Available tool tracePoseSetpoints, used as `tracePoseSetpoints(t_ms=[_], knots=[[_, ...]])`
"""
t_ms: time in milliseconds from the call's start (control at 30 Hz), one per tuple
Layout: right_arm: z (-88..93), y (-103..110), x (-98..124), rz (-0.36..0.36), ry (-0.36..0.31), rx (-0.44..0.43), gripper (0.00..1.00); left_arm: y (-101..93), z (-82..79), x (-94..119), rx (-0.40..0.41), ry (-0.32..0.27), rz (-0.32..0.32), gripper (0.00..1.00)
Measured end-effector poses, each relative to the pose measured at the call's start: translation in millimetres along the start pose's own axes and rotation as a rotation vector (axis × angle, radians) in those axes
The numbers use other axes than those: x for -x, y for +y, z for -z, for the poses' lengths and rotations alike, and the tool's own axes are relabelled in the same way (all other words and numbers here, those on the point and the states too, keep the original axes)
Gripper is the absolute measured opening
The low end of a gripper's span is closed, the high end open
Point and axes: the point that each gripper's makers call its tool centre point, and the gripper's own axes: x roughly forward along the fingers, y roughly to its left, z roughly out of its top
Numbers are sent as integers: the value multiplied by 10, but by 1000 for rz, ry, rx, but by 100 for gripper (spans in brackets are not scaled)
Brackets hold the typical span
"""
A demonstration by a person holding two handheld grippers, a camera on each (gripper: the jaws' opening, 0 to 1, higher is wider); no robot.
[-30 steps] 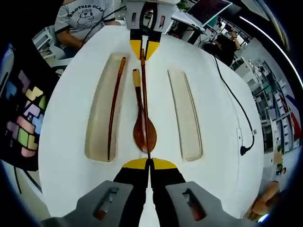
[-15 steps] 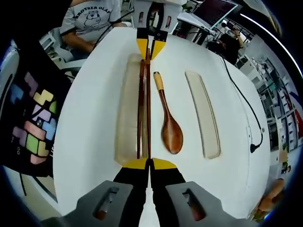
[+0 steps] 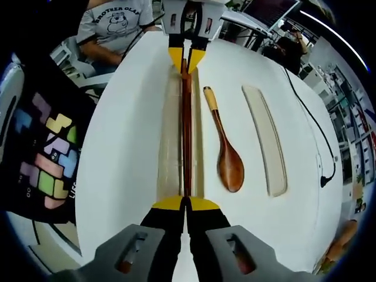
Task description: Arrange the utensils inside the cutlery case until each visible utensil rests in its matching compartment.
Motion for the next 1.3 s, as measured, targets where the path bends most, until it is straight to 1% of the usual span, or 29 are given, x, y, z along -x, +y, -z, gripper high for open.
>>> tracePoseSetpoints(t_ms=[133,233,367,733,1300], knots=[[-3,34,-21,-22,-6,-24,0,2,27,-28,-2,11,4,6],[13,32,-37,-22,-3,-19,0,-3,20,-27,6,2,10,6],[22,60,-45,-42,-6,-36,0,-9,17,-26,-1,2,12,6],[62,82,-37,-47,3,-32,0,-43,-24,-34,1,-13,16,6],[64,109,-43,-58,-1,-31,0,-55,3,-105,1,-13,32,6]])
